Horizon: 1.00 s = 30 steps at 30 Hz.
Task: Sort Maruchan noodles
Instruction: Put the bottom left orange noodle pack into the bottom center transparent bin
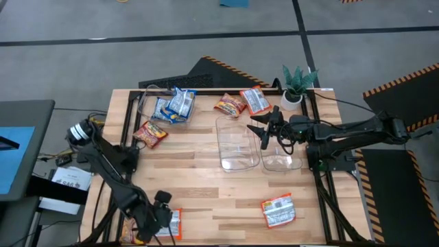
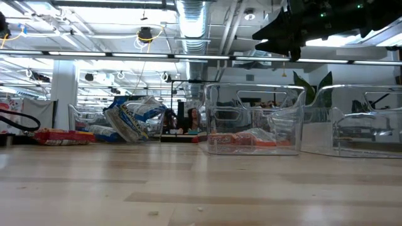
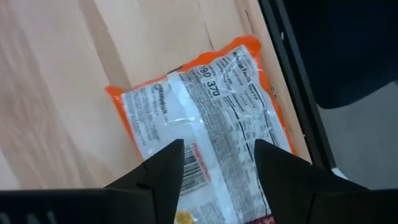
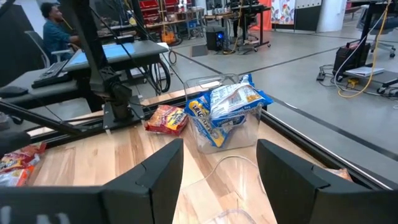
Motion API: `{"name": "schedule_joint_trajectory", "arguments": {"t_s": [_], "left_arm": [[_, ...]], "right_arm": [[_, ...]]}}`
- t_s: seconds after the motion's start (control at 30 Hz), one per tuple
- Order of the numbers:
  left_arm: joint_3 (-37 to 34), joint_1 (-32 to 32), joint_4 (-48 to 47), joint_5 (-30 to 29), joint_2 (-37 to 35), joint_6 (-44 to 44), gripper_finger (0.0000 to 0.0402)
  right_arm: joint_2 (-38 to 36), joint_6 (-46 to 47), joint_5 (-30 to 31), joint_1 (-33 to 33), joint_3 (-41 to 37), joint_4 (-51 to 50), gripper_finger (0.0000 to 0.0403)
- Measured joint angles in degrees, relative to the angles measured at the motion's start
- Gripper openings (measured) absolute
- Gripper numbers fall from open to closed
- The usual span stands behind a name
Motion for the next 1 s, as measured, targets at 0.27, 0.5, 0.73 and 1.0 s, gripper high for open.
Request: {"name": "schedule_joint_trajectory", "arguments": {"t_s": [0.27,0.5,0.73,1.0], "left_arm": [[1.1,0.3,3.3,2.8,3.2,3.7,0.007],[1.1,1.4,6.4,5.2,3.1,0.4,0.0002],[-1.3,1.4,6.4,6.5,3.1,-4.1,0.0],[-3.6,1.5,6.7,5.7,3.1,-3.9,0.0]], "right_arm": [[0.0,0.0,0.0,-0.3,0.0,0.0,0.0226],[0.0,0.3,0.0,-0.9,0.0,-0.3,0.0226],[0.0,0.6,0.0,-0.8,0.0,-0.4,0.0226],[0.0,0.7,0.0,-0.7,0.0,-0.5,0.0226]]}}
